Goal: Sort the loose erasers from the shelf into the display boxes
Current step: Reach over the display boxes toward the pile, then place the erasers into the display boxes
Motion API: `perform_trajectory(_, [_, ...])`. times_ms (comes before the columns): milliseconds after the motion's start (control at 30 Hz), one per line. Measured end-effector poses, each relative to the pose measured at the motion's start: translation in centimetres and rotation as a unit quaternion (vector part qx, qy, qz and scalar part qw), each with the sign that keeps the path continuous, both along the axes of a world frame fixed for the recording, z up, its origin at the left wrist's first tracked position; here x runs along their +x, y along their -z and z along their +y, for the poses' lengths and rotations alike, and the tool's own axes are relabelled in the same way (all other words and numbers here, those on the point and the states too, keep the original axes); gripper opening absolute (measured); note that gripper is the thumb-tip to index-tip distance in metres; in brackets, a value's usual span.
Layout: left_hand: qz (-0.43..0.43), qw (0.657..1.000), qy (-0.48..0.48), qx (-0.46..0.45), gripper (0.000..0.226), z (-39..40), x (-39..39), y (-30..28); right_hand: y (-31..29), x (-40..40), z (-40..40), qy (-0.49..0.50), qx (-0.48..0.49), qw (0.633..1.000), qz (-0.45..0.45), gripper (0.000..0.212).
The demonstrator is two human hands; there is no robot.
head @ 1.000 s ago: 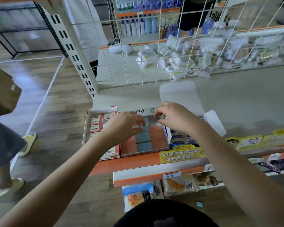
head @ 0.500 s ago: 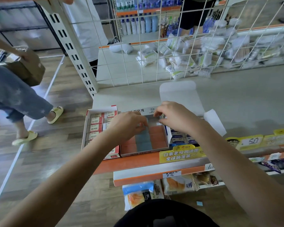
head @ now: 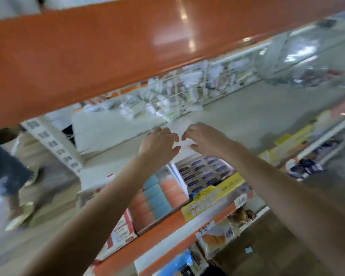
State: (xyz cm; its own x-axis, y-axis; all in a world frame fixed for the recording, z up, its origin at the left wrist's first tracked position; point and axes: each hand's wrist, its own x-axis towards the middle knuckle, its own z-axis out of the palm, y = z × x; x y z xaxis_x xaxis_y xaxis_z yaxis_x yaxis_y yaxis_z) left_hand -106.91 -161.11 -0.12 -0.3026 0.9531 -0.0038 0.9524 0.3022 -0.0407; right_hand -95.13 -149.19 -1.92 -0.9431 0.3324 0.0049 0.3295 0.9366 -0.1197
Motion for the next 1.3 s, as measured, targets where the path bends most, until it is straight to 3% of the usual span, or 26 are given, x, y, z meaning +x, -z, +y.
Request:
perform_trajectory(300, [0.013,0.986,0.166,-0.015,0.044,14.6,13.2,-0.2,-0.2,14.9,9.8,0.259,0.004,0.965,-0.033,0.045])
perform_trajectory(567, [-0.006,0.973,0.23,-0.002,0.046,28.2,28.4,1.4,-0.1,30.9,20.8,0.346,0.011,0.937,-0.048,0.053])
perform_trajectory(733, [-0.019,0.975,0.223,0.004,0.041,36.1,35.3,1.7,0.0,38.8,27.8,0.356,-0.011,0.933,-0.042,0.044])
perform_trajectory(867, [-0.008,0.975,0.222,-0.007,0.042,41.6,38.8,2.0,0.7,43.0,33.0,0.356,-0.037,0.933,-0.026,0.051])
perform_trajectory(1167, [-0.041,0.98,0.194,0.026,0.049,57.7,39.7,4.3,1.7,45.0,49.0,0.372,-0.044,0.927,-0.016,0.046])
perform_trajectory(1300, [-0.062,0.986,0.145,0.055,0.042,64.0,37.6,4.3,1.5,43.4,56.7,0.367,-0.054,0.929,0.001,0.046])
